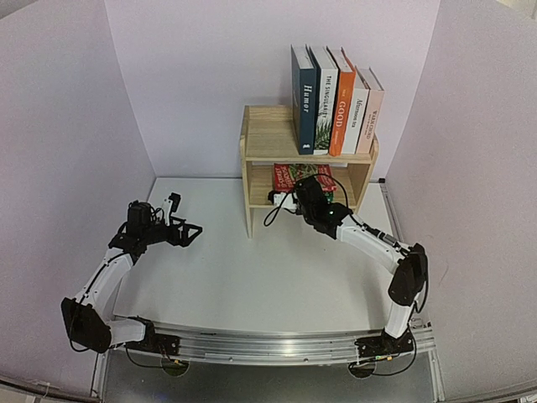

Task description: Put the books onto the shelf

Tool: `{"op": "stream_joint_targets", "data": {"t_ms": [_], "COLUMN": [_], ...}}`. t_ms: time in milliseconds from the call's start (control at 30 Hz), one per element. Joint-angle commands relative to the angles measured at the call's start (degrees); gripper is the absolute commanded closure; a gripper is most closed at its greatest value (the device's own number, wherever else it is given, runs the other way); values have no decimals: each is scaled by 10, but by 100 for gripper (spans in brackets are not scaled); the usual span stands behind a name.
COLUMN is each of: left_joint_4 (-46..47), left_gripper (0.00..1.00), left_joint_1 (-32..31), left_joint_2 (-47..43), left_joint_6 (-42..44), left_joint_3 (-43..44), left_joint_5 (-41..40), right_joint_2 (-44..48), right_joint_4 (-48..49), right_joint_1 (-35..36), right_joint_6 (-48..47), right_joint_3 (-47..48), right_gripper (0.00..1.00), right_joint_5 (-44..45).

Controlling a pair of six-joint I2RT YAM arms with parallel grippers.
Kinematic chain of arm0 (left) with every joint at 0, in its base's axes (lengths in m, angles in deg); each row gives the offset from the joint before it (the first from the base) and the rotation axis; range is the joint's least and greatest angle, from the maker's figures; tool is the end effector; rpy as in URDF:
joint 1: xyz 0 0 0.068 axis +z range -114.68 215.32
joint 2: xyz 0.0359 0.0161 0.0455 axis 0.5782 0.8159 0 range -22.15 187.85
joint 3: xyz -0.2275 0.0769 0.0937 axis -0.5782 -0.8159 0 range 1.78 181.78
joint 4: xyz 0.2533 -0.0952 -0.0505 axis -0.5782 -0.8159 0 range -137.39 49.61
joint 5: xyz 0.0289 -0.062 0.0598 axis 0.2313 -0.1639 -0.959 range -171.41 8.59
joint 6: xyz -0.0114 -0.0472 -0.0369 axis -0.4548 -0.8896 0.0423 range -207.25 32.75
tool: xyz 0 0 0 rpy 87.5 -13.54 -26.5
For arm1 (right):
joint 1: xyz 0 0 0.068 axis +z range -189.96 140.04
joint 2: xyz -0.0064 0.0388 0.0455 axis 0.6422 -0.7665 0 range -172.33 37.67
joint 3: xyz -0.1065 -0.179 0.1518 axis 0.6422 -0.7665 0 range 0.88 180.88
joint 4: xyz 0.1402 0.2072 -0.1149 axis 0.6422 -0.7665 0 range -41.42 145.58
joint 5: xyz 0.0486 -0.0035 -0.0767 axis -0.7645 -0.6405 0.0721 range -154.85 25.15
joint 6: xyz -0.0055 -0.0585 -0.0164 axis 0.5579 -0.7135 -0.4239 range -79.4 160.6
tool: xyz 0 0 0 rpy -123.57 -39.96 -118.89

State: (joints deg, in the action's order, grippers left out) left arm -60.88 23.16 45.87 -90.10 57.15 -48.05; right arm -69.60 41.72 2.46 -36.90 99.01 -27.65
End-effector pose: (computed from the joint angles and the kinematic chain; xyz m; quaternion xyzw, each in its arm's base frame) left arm 0.2756 -0.0851 0.2843 0.2046 0.8285 -0.3097 0.4193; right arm 0.3592 0.2907 0.3255 -0.5960 0.5480 -0.4113 0.4186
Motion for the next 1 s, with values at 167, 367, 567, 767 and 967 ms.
{"op": "stream_joint_targets", "data": {"t_ms": [167, 367, 567, 767, 967], "left_joint_4": [16, 17, 16, 16, 13], "left_gripper": [0, 0, 0, 0, 0], "left_joint_1": [2, 2, 2, 2, 3], "left_joint_2": [-16, -17, -17, -19, -22], "left_joint_6": [11, 11, 13, 16, 18], "left_joint_3": [0, -4, -5, -8, -12], "left_joint_5": [4, 7, 8, 11, 14], "right_joint_2": [3, 11, 18, 22, 29], "right_joint_4": [-6, -10, -24, -86, -148], "right_joint_1": [-3, -3, -3, -3, -7], "right_joint_6": [10, 39, 41, 66, 97], "right_joint_3": [12, 21, 27, 51, 71], "right_gripper": [99, 46, 33, 28, 19], "right_joint_5": [-12, -29, -46, -84, -112]}}
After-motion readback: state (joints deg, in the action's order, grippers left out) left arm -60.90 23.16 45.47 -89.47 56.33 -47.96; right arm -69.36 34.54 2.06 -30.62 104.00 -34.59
